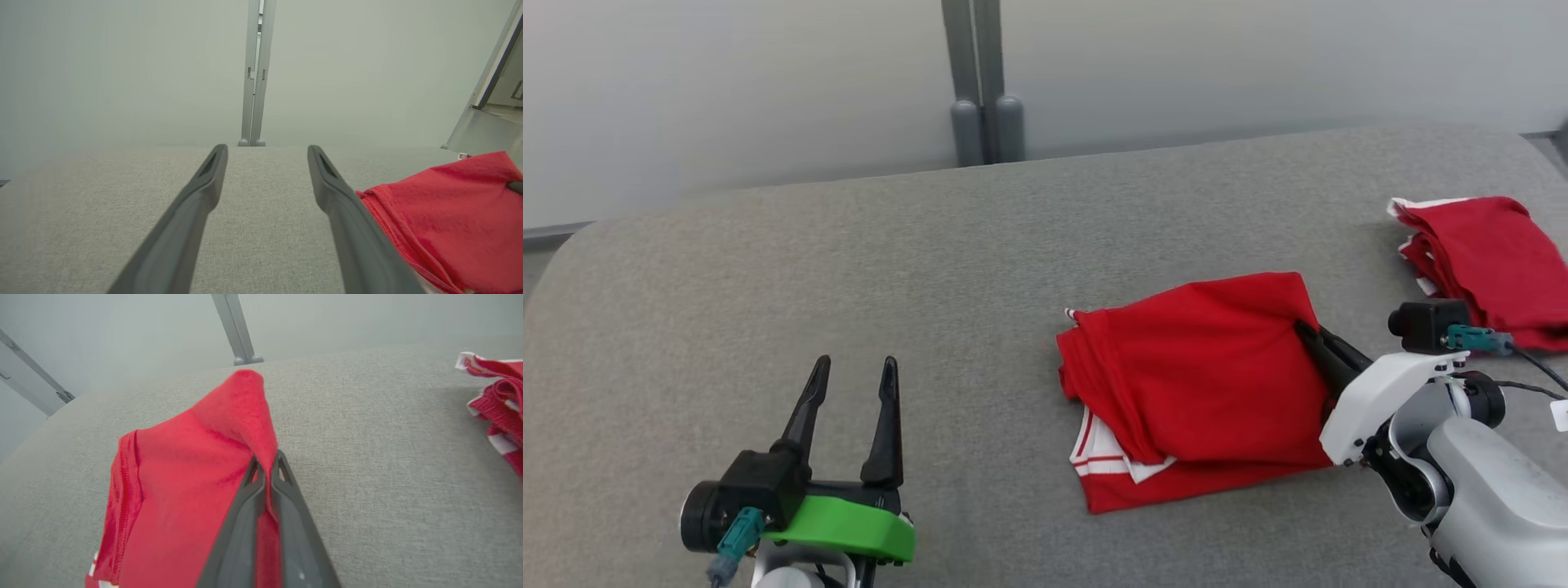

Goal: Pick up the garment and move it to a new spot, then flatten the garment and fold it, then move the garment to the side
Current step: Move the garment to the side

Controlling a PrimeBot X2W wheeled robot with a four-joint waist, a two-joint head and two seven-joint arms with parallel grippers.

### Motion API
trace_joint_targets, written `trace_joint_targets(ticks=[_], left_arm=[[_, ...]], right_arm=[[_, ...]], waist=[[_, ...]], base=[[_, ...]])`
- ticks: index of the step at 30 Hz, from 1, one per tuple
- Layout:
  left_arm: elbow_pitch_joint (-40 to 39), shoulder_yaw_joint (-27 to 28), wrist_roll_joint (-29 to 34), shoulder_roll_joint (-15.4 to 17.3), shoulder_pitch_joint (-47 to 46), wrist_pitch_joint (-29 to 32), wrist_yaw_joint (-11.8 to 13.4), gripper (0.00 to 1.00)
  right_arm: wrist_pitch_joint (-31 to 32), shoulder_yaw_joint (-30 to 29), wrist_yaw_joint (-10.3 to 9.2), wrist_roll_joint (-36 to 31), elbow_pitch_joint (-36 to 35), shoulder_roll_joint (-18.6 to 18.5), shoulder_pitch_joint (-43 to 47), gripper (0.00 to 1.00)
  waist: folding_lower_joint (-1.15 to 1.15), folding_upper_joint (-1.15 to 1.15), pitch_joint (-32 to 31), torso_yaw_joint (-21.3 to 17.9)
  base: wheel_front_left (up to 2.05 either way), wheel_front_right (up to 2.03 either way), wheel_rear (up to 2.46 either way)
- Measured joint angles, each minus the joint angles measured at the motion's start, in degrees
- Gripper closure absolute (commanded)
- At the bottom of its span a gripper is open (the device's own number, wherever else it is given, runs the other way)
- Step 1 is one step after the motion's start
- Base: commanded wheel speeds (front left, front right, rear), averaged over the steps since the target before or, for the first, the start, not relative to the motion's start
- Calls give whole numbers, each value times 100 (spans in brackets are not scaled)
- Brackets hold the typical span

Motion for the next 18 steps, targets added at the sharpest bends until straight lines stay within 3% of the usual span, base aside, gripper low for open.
trace_joint_targets(ticks=[18], left_arm=[[134,-315,63,-8,-333,0,11,0]], right_arm=[[-109,29,0,45,-267,86,-171,100]], waist=[[0,0,202,-1792]], base=[[0,0,0]])
